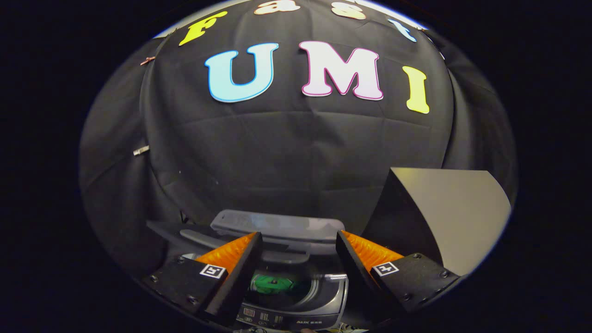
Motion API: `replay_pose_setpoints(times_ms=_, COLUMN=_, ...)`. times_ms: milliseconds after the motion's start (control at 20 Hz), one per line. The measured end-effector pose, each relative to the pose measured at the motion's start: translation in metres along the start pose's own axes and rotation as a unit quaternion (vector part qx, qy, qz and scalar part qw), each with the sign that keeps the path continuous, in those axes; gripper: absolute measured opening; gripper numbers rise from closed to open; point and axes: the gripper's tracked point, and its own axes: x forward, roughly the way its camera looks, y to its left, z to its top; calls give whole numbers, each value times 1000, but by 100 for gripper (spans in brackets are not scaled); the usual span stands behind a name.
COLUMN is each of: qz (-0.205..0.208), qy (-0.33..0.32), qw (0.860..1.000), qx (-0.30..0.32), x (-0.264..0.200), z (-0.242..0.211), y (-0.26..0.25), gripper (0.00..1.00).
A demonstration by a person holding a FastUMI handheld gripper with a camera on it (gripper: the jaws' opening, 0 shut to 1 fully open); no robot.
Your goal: Put the clothes into the washing machine and then close the washing machine lid.
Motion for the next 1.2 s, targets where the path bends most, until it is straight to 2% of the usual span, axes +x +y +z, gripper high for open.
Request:
replay_pose_setpoints(times_ms=150, qz=10, qy=-2, qw=1000, qx=7, x=-17, z=-5, y=3, gripper=99)
replay_pose_setpoints(times_ms=700, qz=48, qy=-92, qw=994, qx=-22, x=-107, z=41, y=2, gripper=99)
replay_pose_setpoints(times_ms=1200, qz=58, qy=-219, qw=973, qx=-41, x=-212, z=96, y=-43, gripper=99)
